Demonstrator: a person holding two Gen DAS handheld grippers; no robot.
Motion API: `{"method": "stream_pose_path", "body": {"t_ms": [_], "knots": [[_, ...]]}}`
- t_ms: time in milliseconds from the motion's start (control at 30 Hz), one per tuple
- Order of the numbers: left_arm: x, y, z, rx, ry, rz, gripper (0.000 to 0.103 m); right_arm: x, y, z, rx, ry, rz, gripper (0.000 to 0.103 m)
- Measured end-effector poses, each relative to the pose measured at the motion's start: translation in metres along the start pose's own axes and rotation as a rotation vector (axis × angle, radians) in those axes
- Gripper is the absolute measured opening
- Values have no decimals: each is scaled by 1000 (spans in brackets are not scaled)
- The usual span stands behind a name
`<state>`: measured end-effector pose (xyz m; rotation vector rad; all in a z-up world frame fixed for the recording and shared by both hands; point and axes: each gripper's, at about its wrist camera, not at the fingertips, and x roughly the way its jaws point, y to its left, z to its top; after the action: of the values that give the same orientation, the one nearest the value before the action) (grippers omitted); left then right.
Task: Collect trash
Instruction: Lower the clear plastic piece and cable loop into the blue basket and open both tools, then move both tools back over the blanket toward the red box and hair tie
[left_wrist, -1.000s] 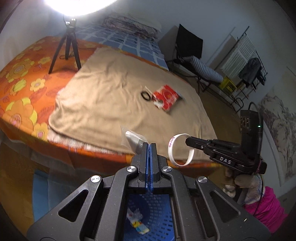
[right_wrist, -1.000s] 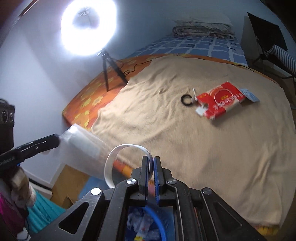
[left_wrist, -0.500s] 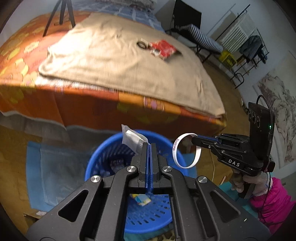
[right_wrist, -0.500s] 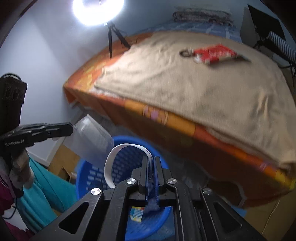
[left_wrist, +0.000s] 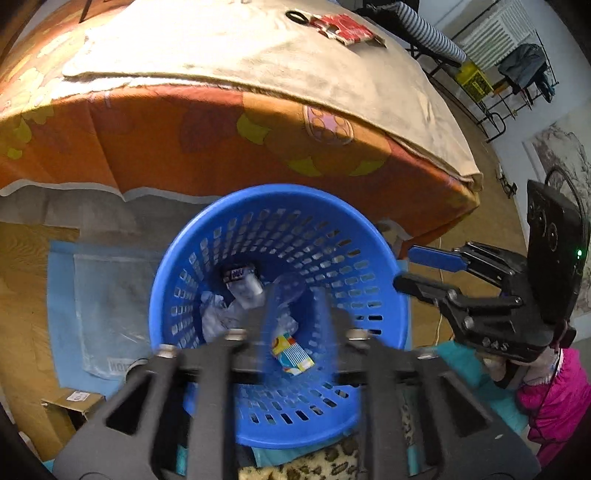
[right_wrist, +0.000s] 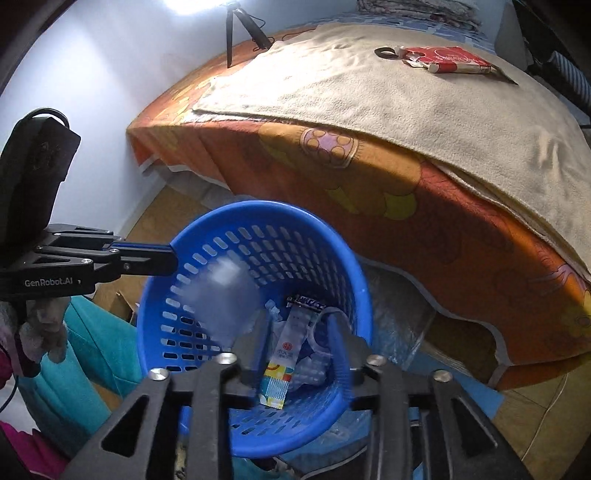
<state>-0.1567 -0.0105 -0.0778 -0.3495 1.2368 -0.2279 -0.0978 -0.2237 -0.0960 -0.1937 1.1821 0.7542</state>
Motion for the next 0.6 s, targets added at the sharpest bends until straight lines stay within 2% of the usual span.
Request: {"method": "stream_pose_path", "body": {"t_ms": [33,167,233,267,367,600], "knots": [[-3,2,1,-1,-12,4,44,0,0,1,2,-5,-1,60],[-6,4,6,-13,-32,17,54,-3,-1,3,10,-17,-5,66],[-6,5,8,-13,-42,27,55,-4,-2,4,13,-23,-13,80],[-6,4,9,-8,-45,34,56,-5,-2,4,12,-28,-17,82],[-5,4,13,-7,-61,48,72,-5,-3,6,15,-30,-31,85],[-5,8,27,-19,-81,53,73,-12,-19,15,90,-46,-56,90]]}}
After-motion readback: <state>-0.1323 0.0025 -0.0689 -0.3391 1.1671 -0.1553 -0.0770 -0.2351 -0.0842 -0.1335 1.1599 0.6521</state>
